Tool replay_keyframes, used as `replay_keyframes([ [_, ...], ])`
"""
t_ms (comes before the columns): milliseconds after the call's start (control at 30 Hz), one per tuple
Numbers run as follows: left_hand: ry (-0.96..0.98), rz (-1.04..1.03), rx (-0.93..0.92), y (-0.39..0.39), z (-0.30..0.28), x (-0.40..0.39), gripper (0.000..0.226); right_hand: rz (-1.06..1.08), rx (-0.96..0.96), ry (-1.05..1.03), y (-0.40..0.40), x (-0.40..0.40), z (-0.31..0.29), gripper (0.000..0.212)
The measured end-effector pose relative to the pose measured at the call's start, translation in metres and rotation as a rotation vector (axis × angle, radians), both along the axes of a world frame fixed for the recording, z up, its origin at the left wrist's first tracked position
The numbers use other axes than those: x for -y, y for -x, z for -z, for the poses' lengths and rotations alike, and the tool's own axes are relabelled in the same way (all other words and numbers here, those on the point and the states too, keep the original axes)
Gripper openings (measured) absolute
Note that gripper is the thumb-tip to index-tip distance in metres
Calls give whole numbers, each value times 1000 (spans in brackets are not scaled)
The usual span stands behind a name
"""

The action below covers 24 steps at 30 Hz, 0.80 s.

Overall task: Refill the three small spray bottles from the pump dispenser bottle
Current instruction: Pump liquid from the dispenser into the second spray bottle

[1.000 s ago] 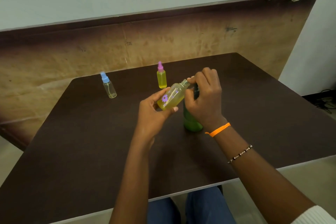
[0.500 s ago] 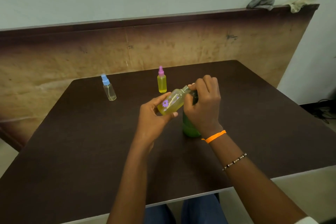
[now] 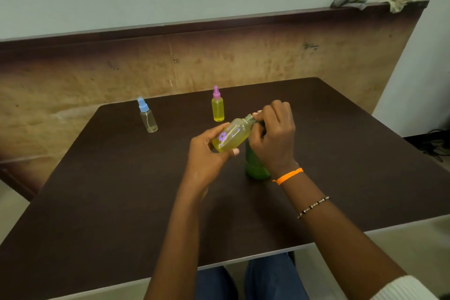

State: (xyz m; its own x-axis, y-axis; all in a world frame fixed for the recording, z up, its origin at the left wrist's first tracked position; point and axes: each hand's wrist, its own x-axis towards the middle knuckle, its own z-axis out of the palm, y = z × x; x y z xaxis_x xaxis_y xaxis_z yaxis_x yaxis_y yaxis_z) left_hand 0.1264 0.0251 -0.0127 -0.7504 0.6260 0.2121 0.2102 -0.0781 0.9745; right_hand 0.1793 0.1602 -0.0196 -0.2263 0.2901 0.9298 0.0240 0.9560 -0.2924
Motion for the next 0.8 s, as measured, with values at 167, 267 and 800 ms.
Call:
replay_keyframes([
  [167, -3, 2, 5, -1, -2, 2, 60, -39, 25, -2, -3, 2, -3, 8],
  [267, -16, -4, 7, -1, -2, 1, 60, -53, 41, 8, -6, 3, -13, 6],
  [800, -20, -24, 39, -2, 1, -1, 60, -74, 59, 21, -9, 3, -15, 8],
])
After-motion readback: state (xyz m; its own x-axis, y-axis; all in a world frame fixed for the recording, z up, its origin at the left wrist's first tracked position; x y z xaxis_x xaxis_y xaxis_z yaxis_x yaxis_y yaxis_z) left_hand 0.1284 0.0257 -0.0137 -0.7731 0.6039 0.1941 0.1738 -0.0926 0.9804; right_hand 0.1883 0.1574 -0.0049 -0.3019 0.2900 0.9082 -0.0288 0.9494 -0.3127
